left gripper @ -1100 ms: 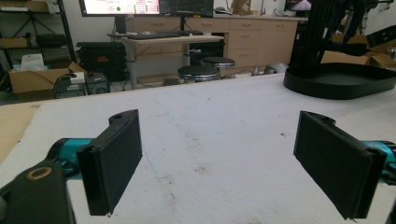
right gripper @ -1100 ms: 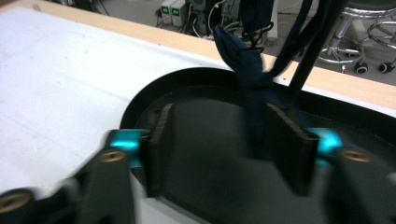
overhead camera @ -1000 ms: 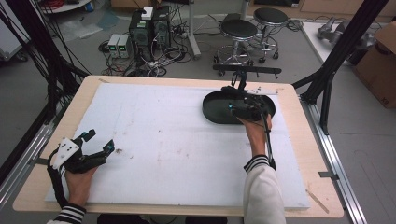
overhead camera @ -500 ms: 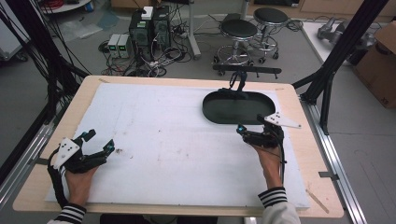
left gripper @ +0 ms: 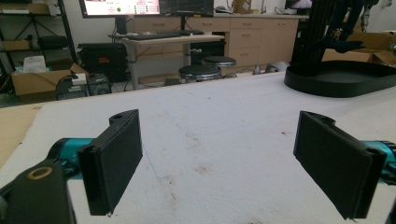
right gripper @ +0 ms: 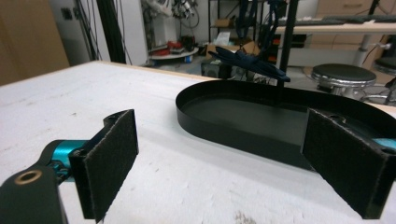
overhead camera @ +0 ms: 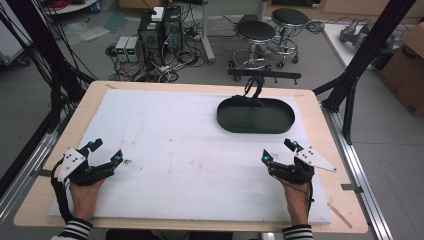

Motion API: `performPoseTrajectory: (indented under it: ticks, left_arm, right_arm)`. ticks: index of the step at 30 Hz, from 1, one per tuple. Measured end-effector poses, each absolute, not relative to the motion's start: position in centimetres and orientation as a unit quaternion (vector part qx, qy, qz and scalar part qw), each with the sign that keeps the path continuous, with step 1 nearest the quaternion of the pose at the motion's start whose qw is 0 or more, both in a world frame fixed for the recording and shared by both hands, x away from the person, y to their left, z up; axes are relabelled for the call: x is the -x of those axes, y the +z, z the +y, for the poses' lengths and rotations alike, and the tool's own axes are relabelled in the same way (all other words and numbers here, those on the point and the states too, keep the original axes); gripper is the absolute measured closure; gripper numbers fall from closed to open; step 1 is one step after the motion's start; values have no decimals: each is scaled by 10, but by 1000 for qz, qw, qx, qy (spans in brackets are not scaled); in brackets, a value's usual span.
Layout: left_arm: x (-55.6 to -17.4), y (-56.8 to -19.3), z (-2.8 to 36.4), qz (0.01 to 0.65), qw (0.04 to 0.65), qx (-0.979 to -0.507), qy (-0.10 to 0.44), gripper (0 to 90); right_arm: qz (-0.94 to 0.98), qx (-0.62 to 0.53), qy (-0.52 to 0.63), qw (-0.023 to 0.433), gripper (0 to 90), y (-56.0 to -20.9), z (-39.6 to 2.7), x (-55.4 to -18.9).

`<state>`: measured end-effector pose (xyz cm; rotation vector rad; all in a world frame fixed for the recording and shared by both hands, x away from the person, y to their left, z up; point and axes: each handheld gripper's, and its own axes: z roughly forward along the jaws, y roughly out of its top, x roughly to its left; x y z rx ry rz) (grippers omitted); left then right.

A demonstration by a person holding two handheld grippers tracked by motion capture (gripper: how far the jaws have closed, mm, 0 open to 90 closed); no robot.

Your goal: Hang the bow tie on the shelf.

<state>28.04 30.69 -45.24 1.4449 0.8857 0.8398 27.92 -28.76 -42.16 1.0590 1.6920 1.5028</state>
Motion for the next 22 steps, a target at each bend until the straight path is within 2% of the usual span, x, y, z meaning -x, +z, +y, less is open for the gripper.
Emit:
performPoseTrajectory:
  ticks: [11,13,22]
  left_arm:
    - [-280,-452,307,382,584,-618,362,155]
    - [-280,-452,307,385,583,-617,362,155]
    - [-279,-453,307,382,585,-616,364,154]
  right_arm:
    - [631,-396,574,340,101,-452,-286,-258]
    - [624,-389,580,352,102,-452,-285,-256]
    - [626,-390,575,353,102,-452,-284,-256]
